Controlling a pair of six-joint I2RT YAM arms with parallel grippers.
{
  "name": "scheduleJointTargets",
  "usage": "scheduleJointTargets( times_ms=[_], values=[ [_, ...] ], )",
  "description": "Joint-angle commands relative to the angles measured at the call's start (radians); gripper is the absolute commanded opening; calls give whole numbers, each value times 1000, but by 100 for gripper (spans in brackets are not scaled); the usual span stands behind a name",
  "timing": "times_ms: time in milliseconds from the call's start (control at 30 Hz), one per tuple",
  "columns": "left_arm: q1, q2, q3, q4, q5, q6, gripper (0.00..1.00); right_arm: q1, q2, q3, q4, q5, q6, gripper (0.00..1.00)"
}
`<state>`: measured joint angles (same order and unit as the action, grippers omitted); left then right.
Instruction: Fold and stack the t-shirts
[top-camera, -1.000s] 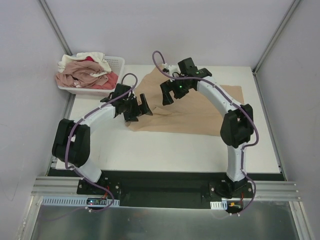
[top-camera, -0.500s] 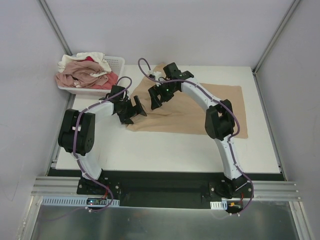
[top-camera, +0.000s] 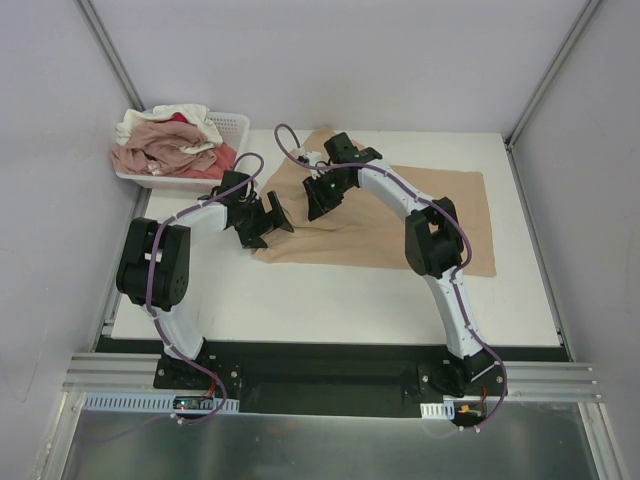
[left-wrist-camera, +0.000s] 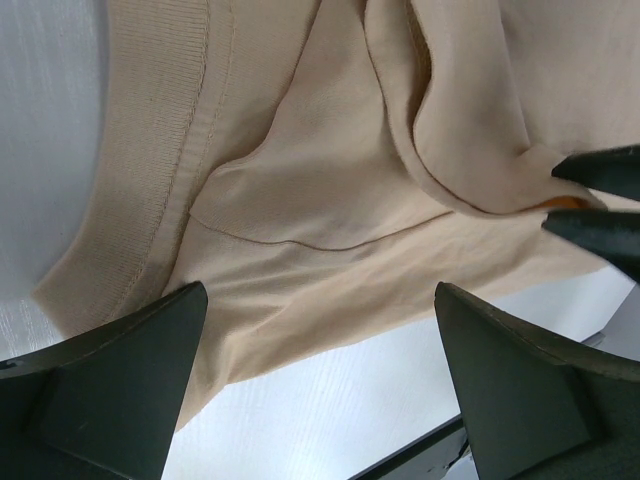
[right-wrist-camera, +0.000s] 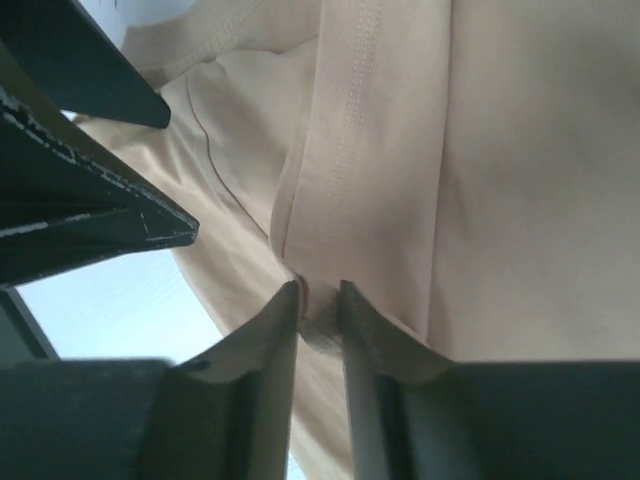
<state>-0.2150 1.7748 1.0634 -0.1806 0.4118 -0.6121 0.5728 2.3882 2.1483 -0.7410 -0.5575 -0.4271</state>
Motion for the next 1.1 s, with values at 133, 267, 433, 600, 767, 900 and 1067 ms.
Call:
scheduleJointTargets(
  times_ms=[133,267,433,600,767,900,1067],
  values=[
    [-1,11,-25,9,-2,17,99,2,-52,-7,78,93,68,1],
    [0,9,-31,7,-2,17,99,-5,-84,-24,123,178,109,1],
    [0,6,-42,9,-4,21,99,-42,-106,-70,195,295,195,1],
    [0,0,-48,9,-2,26,100,-89,-96,-87,232,271,232,1],
    [0,8,-46,9,1,31,99,-100,-58,-65,244,294,209,2],
    [0,11,-42,9,1,29,99,-114,-29,-47,229,369,221,3],
    [0,11,-40,9,-1,29,99,-120,-32,-48,229,415,228,25]
  ],
)
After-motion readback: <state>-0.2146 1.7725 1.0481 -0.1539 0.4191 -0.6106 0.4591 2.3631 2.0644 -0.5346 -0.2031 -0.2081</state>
